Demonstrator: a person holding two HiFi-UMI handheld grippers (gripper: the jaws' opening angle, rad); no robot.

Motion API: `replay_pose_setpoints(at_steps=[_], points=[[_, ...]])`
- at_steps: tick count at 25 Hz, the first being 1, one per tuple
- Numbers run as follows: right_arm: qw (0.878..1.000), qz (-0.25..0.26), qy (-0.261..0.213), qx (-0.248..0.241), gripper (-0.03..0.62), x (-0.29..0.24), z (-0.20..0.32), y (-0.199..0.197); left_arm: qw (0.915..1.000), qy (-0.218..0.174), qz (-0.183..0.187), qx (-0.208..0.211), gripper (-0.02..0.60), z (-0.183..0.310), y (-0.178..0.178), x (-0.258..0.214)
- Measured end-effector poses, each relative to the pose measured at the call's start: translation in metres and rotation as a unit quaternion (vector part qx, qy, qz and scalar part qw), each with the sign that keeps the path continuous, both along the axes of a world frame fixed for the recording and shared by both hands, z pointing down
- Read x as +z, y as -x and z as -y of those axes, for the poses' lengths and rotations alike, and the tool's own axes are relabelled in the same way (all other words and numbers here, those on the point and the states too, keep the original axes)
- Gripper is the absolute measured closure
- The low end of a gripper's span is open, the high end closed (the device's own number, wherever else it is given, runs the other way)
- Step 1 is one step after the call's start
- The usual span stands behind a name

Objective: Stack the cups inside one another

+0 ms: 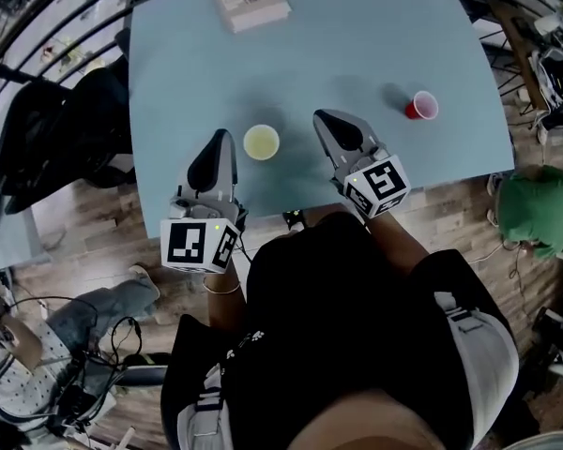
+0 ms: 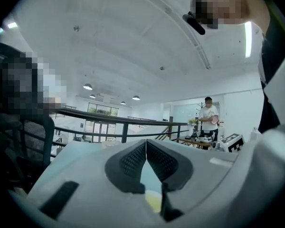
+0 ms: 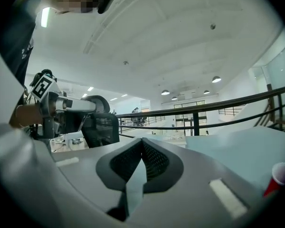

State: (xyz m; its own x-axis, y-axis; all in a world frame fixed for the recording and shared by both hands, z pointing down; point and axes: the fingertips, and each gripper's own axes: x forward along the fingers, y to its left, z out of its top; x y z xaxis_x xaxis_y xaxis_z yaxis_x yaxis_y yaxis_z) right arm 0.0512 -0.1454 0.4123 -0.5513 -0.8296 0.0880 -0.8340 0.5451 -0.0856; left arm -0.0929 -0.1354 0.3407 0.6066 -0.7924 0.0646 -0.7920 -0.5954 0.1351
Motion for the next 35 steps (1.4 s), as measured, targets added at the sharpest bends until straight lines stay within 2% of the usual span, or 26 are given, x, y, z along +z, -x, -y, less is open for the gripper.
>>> replay_pose_setpoints(at_steps=[9,15,20,27,35], points=[[0.993,-0.007,-0.004,0.120,0.585,-0.002,-0.010,-0.089,0.9952,-0.001,-0.004,0.098,0.589,0.015,-0.071,0.003],[0.976,-0.011,-0.009,0.216,0.557,-0.004,-0.026,-0.162,0.9860,-0.002,-0.004,0.167,0.589,0.018,-0.126,0.002],[0.960,-0.012,-0.001,0.279,0.519,-0.001,-0.038,-0.218,0.9799,0.002,-0.001,0.200,0.589,0.020,-0.160,0.002],[0.949,-0.019,0.022,0.314,0.438,0.011,-0.044,-0.265,0.9760,0.010,0.003,0.218,0.591,0.020,-0.191,0.003],[0.950,-0.030,0.069,0.303,0.342,0.042,-0.022,-0.288,0.9807,0.022,0.009,0.194,0.591,0.040,-0.201,0.010]])
